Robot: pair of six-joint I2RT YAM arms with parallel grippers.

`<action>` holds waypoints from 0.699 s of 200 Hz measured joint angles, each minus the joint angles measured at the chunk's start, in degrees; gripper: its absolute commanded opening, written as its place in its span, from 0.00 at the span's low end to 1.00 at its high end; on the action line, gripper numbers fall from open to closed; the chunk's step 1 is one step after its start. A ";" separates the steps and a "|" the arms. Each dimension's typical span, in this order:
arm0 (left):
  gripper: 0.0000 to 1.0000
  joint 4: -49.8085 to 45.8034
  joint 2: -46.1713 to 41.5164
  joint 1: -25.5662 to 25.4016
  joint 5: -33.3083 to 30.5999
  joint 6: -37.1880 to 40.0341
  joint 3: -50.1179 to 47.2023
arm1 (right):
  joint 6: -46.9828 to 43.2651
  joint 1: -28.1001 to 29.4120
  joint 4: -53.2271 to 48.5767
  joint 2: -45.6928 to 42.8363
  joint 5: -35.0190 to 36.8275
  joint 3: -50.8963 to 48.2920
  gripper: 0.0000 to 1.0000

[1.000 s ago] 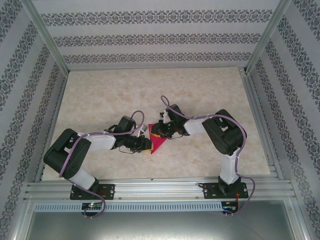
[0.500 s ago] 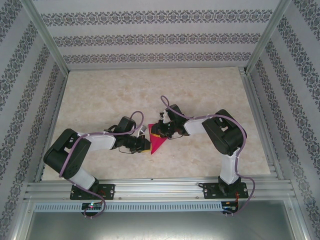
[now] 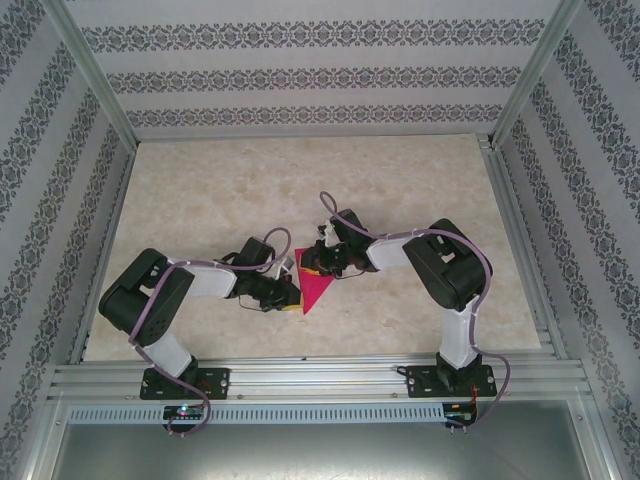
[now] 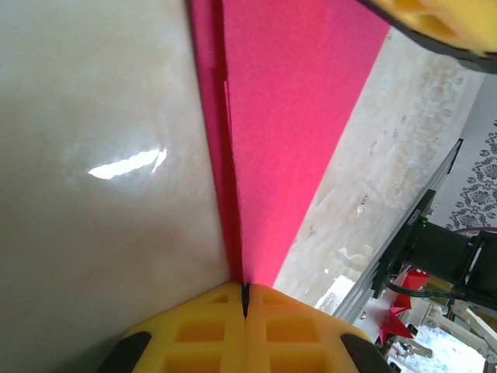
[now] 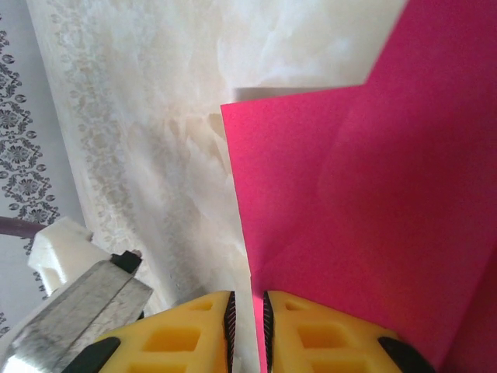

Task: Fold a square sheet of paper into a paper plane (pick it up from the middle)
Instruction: Fourth fold the wing at the center of the table.

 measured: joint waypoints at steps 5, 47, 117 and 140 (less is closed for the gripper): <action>0.06 0.07 0.02 0.00 0.13 -0.02 0.00 | 0.02 0.04 0.04 0.00 0.00 0.00 0.20; 0.09 -0.68 0.22 -0.15 0.35 1.16 0.44 | 0.02 0.07 0.17 0.07 0.00 0.00 0.20; 0.21 -5.77 -2.21 -2.03 -1.31 3.41 1.57 | -0.04 0.07 0.13 0.09 0.04 -0.02 0.20; 0.19 -9.66 -9.31 -2.60 -5.09 2.95 0.24 | -0.02 0.09 0.20 0.04 0.20 -0.20 0.20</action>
